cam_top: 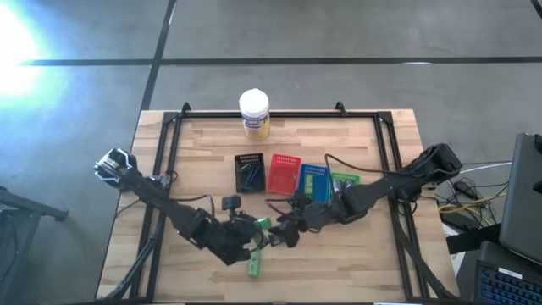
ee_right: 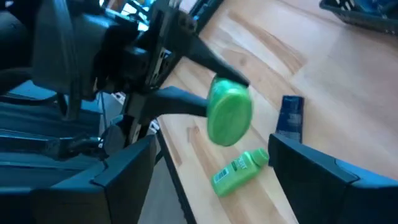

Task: Pick & Place Travel size toiletries
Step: Put the green shampoo into the blue bin

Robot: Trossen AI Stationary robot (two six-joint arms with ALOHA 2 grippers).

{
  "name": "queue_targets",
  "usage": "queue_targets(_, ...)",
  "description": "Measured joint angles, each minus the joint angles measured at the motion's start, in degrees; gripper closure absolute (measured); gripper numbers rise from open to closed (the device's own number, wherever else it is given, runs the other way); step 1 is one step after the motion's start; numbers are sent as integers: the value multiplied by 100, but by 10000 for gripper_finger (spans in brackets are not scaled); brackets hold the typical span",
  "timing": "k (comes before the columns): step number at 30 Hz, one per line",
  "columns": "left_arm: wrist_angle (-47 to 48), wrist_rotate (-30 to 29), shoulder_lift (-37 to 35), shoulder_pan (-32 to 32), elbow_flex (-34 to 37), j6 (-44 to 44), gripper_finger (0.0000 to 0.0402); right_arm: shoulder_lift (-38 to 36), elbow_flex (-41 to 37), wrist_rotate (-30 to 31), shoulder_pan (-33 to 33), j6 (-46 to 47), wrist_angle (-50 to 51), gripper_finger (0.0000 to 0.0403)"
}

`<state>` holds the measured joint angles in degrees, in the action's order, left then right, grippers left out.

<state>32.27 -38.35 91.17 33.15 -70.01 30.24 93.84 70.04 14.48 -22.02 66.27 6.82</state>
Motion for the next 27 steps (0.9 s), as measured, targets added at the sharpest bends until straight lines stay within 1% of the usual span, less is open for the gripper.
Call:
queue_targets(4, -422, 17, 3, -174, 2, -456, 273, 0, 0, 20, 38, 250, 147, 85)
queue_targets(7, -682, 112, 3, -224, 0, -787, 273, 0, 0, 144, 51, 279, 191, 81)
queue_targets(10, -768, 228, 7, -258, 0, -878, 273, -2, 0, 220, 65, 422, 181, 81)
queue_targets(27, -1123, 234, 11, -361, 0, -1108, 272, 42, 0, 238, 142, 1082, 333, 157)
